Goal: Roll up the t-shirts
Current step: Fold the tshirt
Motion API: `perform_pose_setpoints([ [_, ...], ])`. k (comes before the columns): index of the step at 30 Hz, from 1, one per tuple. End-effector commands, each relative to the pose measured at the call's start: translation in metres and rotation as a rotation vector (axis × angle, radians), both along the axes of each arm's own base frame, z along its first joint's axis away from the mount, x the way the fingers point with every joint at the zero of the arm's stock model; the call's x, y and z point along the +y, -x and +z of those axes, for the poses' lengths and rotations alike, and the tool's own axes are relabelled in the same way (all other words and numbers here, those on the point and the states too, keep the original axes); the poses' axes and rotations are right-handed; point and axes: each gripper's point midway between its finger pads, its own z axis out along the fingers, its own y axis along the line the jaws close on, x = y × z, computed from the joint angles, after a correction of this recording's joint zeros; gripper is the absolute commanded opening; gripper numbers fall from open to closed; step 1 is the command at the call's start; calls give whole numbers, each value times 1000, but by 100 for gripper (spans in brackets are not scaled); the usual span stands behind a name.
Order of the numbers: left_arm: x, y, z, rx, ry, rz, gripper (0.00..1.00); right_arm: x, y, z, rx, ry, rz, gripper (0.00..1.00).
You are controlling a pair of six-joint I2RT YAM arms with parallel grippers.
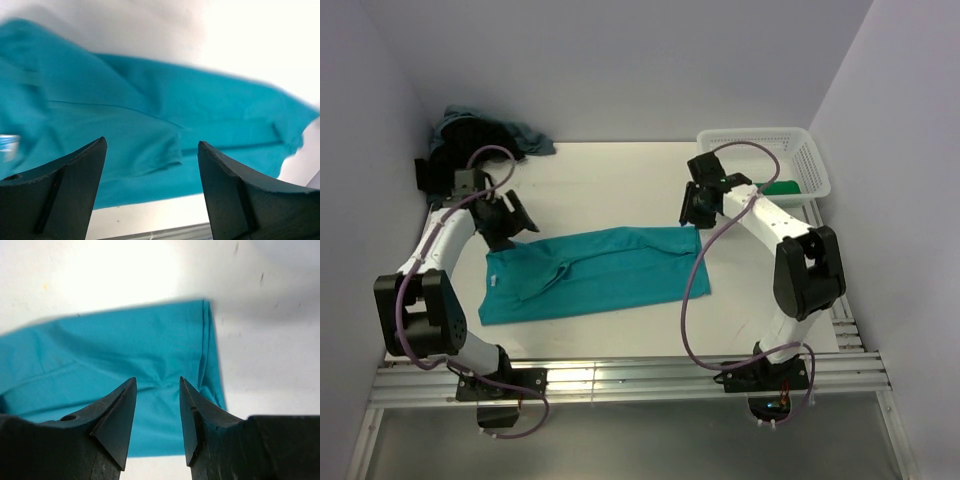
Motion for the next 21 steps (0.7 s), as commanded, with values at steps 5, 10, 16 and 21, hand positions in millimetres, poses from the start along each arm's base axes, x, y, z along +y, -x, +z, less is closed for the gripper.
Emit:
perform_pose_setpoints([
  [5, 45, 3, 13, -19, 56, 187, 80, -6, -28, 0, -22, 43, 18, 47],
  [10, 64, 9, 5, -9, 94, 255, 80, 5, -30, -3, -13, -5, 35, 47],
  [16, 72, 0, -17, 36, 112, 275, 79, 41, -22, 2, -20, -131, 116, 45],
  [21, 85, -15, -25, 57, 86, 281, 78, 111, -5, 17, 2, -269, 265, 49],
])
